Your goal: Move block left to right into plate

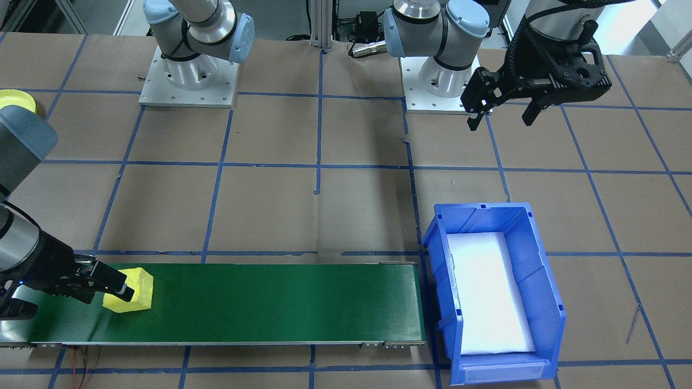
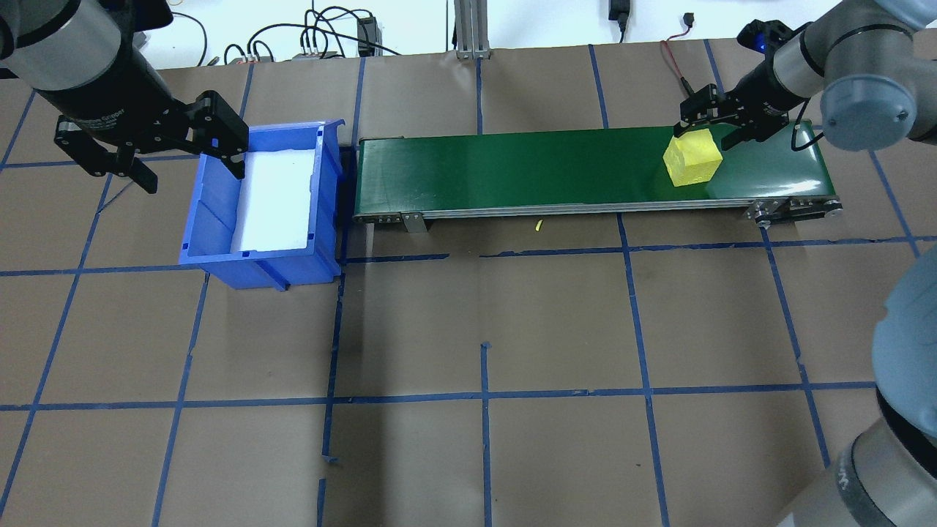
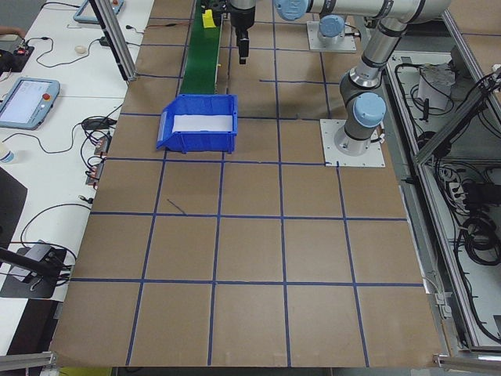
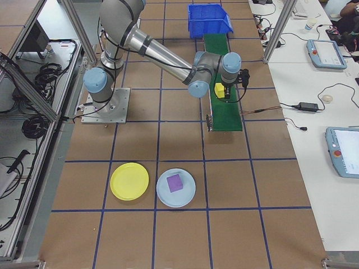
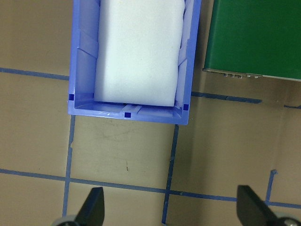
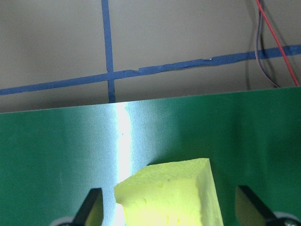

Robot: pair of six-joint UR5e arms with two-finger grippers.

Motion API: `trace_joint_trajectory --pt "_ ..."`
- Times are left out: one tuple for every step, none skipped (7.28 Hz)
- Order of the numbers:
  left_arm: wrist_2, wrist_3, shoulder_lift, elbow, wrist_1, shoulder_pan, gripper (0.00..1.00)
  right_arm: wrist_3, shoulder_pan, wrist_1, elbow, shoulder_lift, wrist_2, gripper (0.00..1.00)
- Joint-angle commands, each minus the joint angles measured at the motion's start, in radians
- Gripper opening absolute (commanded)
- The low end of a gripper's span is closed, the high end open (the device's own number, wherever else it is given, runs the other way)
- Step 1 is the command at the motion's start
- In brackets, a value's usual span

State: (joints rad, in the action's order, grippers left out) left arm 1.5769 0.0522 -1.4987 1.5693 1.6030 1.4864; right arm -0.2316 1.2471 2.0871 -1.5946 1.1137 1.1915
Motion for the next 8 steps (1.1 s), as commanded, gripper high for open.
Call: trace_joint_trajectory --pt "0.000 0.000 0.000 0.000 0.000 0.000 1.00 -0.005 0.000 -0.001 -0.017 -0.003 0.037 0.98" --pt "0.000 0.000 0.000 0.000 0.000 0.000 1.00 -0.029 0.000 0.007 -0.034 -0.018 0.100 0.85" --pt "0.000 0.000 0.000 0.000 0.000 0.000 1.00 -0.058 -0.002 0.007 -0.048 -0.025 0.185 0.59" --pt "-0.002 0.000 0.000 0.000 0.000 0.000 1.00 -0.072 -0.002 0.005 -0.045 -0.015 0.250 0.27" --pt "-0.002 0.000 0.000 0.000 0.000 0.000 1.00 -0.112 -0.003 -0.007 -0.015 0.003 0.295 0.18" --pt "-0.002 0.000 0.002 0.000 0.000 0.000 1.00 -0.170 -0.008 -0.077 0.022 0.044 0.324 0.18" --pt "-0.002 0.000 0.002 0.000 0.000 0.000 1.00 -0.234 -0.027 -0.116 0.016 0.095 0.338 0.18" --pt "-0.002 0.000 0.002 0.000 0.000 0.000 1.00 -0.364 -0.102 -0.148 -0.005 0.154 0.396 0.18"
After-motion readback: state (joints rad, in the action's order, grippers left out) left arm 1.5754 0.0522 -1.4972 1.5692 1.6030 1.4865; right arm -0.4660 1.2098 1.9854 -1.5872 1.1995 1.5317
